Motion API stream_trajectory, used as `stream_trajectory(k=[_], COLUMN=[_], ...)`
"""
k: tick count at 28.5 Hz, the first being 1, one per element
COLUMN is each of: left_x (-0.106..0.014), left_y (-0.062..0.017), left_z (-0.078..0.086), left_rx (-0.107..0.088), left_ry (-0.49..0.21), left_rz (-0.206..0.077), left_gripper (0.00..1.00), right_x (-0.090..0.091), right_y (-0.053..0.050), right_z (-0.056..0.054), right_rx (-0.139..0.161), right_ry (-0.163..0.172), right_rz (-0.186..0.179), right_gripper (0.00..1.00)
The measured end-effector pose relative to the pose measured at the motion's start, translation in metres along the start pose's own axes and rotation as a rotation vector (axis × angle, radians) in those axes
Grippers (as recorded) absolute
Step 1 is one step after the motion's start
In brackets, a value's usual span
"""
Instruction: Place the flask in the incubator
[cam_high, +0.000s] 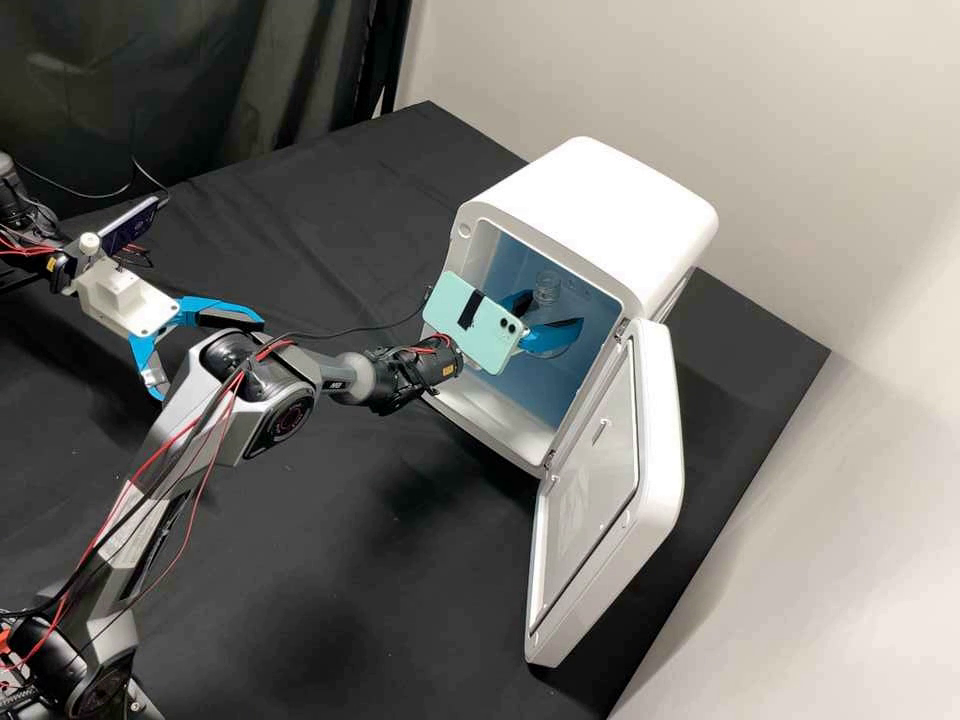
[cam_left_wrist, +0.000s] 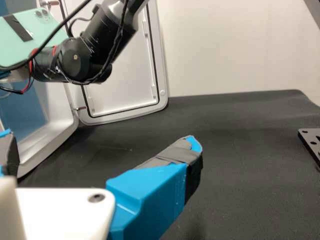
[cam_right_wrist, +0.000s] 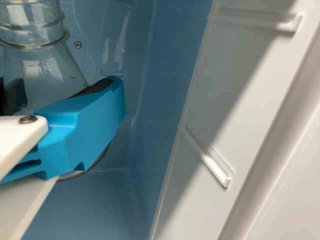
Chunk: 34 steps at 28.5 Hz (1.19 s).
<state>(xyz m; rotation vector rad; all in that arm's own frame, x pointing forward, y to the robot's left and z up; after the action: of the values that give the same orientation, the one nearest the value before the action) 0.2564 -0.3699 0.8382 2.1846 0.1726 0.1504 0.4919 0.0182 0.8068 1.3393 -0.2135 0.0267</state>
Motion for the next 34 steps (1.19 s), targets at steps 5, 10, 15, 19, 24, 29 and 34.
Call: stream_trajectory(k=[5, 10, 15, 19, 24, 29, 34], left_x=[0.000, 0.000, 0.000, 0.000, 0.000, 0.000, 0.000], left_y=[0.0000, 0.0000, 0.0000, 0.0000, 0.0000, 0.0000, 0.0000], left_z=[0.000, 0.000, 0.000, 0.000, 0.000, 0.000, 0.000], left_rx=[0.000, 0.000, 0.000, 0.000, 0.000, 0.000, 0.000], left_ry=[0.000, 0.000, 0.000, 0.000, 0.000, 0.000, 0.000], left_rz=[0.000, 0.000, 0.000, 0.000, 0.000, 0.000, 0.000], left_gripper=[1.00, 1.00, 1.00, 1.00, 1.00, 1.00, 1.00], right_x=[0.001, 0.004, 0.006, 0.006, 0.005, 0.004, 0.003], right_y=[-0.010, -0.017, -0.027, -0.033, -0.037, -0.046, -0.056], right_z=[0.002, 0.004, 0.005, 0.005, 0.003, 0.005, 0.005], right_rx=[-0.008, -0.016, -0.025, -0.042, -0.044, -0.048, -0.054], right_ry=[-0.008, -0.018, -0.022, -0.023, -0.023, -0.026, -0.026], right_rz=[-0.021, -0.040, -0.057, -0.077, -0.093, -0.111, -0.130], right_gripper=[0.00, 0.00, 0.00, 0.00, 0.00, 0.00, 0.00])
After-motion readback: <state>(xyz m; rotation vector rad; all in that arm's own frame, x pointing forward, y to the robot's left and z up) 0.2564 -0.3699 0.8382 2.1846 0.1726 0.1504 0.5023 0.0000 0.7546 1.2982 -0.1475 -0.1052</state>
